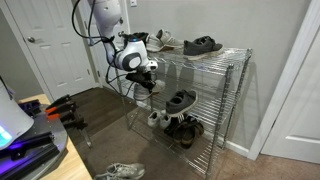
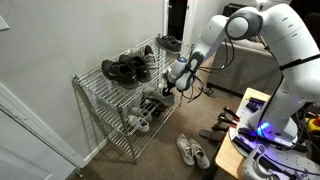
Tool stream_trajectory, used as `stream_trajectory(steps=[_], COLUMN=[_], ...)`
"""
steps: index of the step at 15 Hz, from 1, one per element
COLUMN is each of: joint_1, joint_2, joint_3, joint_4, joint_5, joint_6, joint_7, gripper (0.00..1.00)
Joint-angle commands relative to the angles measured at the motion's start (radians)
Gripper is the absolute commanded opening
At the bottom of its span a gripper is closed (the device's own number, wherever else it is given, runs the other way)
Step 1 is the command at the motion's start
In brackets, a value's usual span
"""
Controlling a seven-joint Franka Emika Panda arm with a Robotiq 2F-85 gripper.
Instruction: Move the white shoe from the second rack to the first rack
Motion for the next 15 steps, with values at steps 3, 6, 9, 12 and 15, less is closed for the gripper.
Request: stream_trajectory(steps=[3,6,9,12,15], joint_1=[-0.089,-0.217,-0.417,-0.534,-0.594], joint_2=[0.002,0.008,0.033,0.025,0.020], joint_3=[0.056,0.174,0.350,0.433,0.466], joint_4=[0.003,-0.019,-0.046,-0.113,-0.146], joint_5=[-0.017,-0.045,-0.069,-0.087,-0.114], joint_6=[-0.014,0.021,0.040,0.049,0.045], joint_7=[-0.062,-0.148,-0.245,-0.289,-0.298], gripper=[0.06,0.06,0.06,0.06,0.05])
